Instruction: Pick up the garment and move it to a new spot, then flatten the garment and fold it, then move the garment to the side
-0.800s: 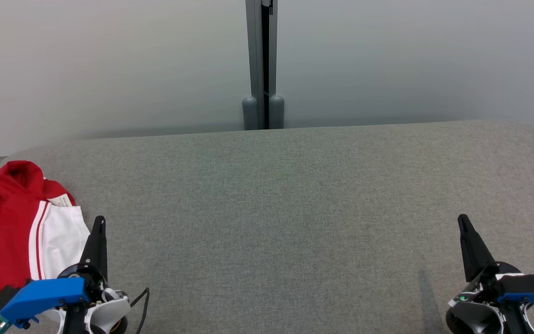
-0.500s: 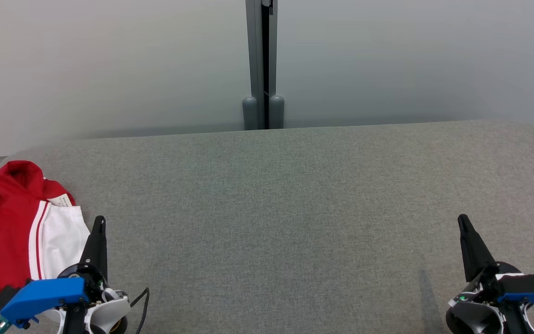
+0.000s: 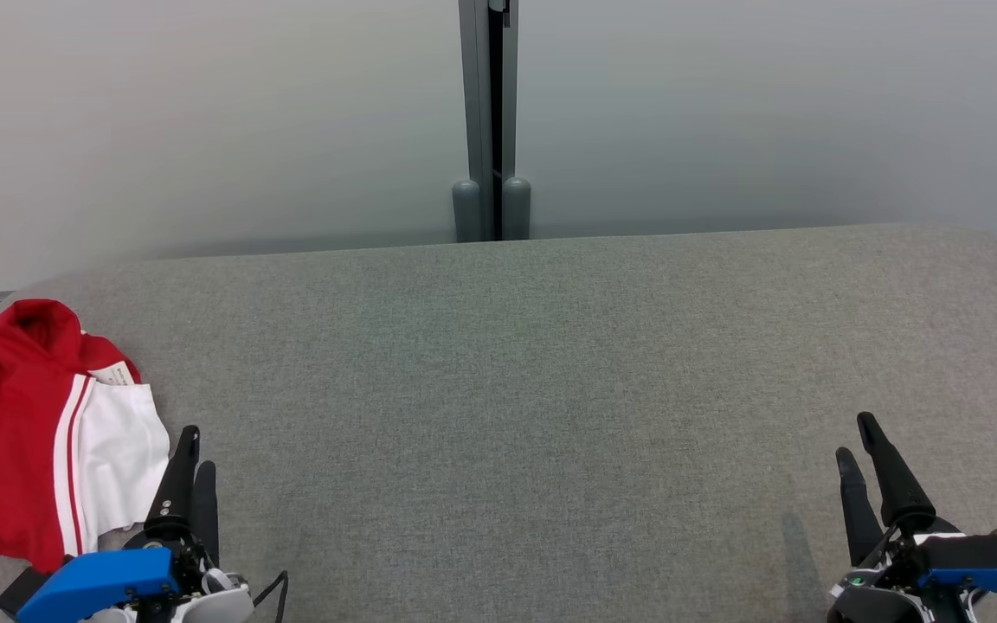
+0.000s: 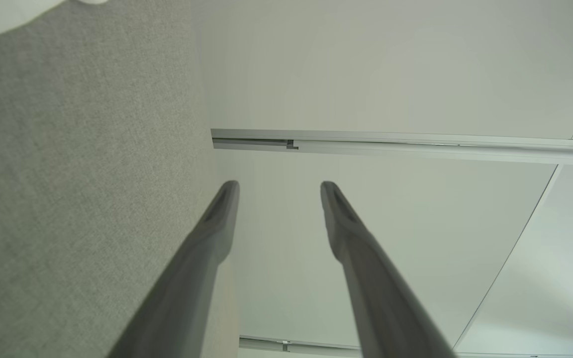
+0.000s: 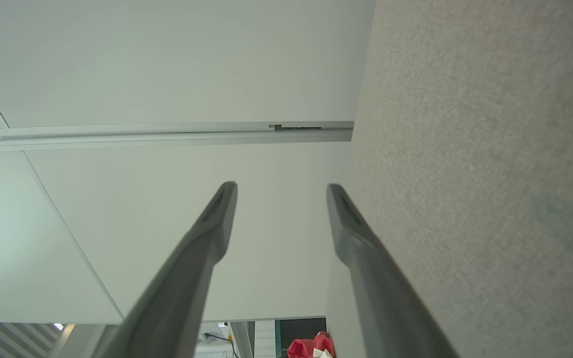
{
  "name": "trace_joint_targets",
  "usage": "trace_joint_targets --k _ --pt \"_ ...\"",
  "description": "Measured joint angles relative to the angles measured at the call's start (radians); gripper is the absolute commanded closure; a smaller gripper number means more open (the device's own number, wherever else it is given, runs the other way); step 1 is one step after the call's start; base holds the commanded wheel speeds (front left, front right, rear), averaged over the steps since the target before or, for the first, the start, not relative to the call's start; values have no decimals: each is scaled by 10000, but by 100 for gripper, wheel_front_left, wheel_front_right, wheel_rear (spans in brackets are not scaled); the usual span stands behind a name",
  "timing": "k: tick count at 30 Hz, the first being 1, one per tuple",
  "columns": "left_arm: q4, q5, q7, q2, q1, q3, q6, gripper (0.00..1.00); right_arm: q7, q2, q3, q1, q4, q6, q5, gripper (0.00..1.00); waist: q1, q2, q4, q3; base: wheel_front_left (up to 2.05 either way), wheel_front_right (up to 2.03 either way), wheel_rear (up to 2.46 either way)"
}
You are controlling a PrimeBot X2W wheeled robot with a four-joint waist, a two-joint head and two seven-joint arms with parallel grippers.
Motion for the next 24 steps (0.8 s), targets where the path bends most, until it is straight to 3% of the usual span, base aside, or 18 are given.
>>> trace_joint_targets --k 7,24 --pt "12 504 -349 42 -21 -163 0 0 -364 -61 245 -15 -90 0 -451 0 0 0 8 9 0 0 0" --pt "190 3998 -1103 82 -139 -228 0 0 -1118 -119 393 -86 -33 0 -3528 0 0 -3 16 34 0 0 0"
